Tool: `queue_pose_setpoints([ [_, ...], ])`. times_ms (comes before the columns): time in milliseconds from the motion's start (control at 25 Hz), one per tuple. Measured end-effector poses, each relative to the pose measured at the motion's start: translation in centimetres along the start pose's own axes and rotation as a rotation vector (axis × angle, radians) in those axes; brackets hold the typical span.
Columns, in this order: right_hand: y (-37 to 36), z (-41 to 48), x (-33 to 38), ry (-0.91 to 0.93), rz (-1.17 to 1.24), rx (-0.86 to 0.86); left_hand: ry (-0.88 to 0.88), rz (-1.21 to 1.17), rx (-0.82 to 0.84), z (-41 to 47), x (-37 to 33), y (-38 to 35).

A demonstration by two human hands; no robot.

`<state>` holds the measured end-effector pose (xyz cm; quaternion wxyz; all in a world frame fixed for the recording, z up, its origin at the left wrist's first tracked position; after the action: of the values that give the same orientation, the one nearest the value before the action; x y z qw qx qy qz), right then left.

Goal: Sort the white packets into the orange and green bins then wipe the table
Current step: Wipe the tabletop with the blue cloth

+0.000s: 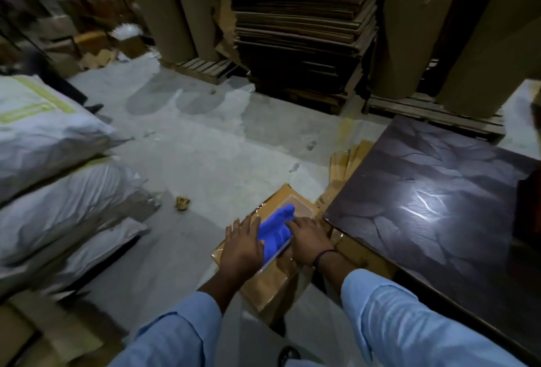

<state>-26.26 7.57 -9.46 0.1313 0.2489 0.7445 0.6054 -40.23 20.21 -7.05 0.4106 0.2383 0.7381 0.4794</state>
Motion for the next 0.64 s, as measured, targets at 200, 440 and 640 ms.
queue_pose_setpoints([
  [200,-3.4,5.2,2.3,0.071,-0.072,0.112,0.08,-0.009,0.019,0.9,3.2,-0.9],
  [440,-4.9,10.2,3.6,0.178,-0.22,0.071,0.116,-0.03,-0.004,0.1,5.3,-2.1],
  [640,-6.2,11.3,3.6,0.305,-0.229,-0.047,0.146,-0.02,-0.029,-1.5,5.5,-2.3],
])
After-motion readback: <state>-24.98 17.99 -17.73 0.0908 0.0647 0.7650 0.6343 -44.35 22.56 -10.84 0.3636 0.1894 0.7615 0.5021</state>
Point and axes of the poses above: each hand's wrist, its own z-axis towards the middle knuckle, its own y-axis out of the back of the hand, x = y × z, the point moved 2 cm from there along z, towards the middle knuckle, and after that the axes turned 8 degrees about -z, right-handed, at the moved point
